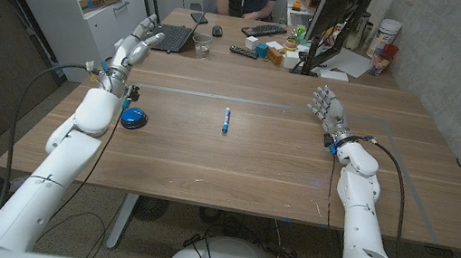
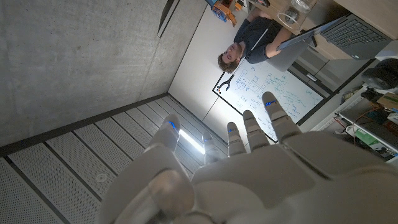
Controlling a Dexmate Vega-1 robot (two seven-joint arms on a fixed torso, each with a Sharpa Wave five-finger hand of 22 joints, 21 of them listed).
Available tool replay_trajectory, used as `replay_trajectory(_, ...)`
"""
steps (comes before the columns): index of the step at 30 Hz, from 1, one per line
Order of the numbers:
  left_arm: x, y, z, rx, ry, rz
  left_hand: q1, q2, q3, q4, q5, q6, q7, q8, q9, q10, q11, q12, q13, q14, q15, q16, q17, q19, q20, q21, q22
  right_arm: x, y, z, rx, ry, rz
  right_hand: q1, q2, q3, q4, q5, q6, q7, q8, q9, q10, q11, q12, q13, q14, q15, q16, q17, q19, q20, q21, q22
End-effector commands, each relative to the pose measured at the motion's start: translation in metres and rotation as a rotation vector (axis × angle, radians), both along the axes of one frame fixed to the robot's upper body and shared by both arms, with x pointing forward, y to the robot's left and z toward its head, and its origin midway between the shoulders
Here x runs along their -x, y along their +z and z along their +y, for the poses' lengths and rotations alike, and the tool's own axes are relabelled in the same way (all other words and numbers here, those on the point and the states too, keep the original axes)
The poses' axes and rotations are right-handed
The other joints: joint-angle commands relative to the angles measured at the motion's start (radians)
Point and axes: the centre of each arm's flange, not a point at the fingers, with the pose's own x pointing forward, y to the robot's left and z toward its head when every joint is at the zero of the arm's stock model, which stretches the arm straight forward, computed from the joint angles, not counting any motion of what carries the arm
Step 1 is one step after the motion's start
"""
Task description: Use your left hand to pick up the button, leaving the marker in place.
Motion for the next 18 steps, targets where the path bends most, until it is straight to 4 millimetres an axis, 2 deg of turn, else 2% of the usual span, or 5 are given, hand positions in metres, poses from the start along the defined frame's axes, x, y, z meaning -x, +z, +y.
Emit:
replay_trajectory(1, 0.020, 0.015, 0.005, -0.071, 0.143, -0.073, 0.022, -0.002, 0.002, -0.012, -0.001, -0.014, -0.002, -0.001, 0.005, -0.010, -0.001, 0.000, 0.006, -0.009, -0.005, 0.000, 0.003, 0.000, 0.007, -0.005, 0.005, -0.004, 0.001, -0.002, -0.009, 0.002, -0.002, 0.004, -0.004, 0.005, -0.004, 0.004, 0.009, 0.001, 0.009, 0.006, 0.007, -0.001, 0.007, 0.004, 0.002, 0.008, 0.007, 0.003, 0.004, 0.006, 0.005, 0.005)
replay_trajectory(8, 0.032, 0.019, 0.005, -0.161, 0.280, -0.113, 0.039, -0.007, 0.002, -0.022, 0.000, -0.027, -0.002, 0.001, 0.006, -0.019, -0.002, 0.001, 0.006, -0.022, -0.006, -0.002, 0.003, -0.001, 0.010, -0.009, 0.005, -0.008, 0.003, -0.001, -0.010, 0.003, -0.004, 0.003, -0.004, 0.004, -0.004, 0.004, 0.010, 0.001, 0.009, 0.006, 0.007, 0.001, 0.007, 0.004, 0.002, 0.008, 0.007, 0.003, 0.004, 0.007, 0.005, 0.005)
replay_trajectory(18, 0.039, 0.022, 0.018, -0.209, 0.423, -0.105, 0.070, -0.025, 0.000, -0.036, 0.003, -0.049, -0.001, 0.004, 0.007, -0.036, 0.001, 0.002, 0.007, -0.038, -0.003, -0.002, 0.003, 0.000, 0.011, -0.014, 0.003, -0.015, 0.005, 0.000, -0.016, 0.005, -0.002, 0.001, -0.005, 0.003, -0.003, 0.004, 0.010, 0.001, 0.009, 0.006, 0.007, -0.001, 0.007, 0.004, 0.002, 0.008, 0.008, 0.004, 0.004, 0.008, 0.005, 0.005)
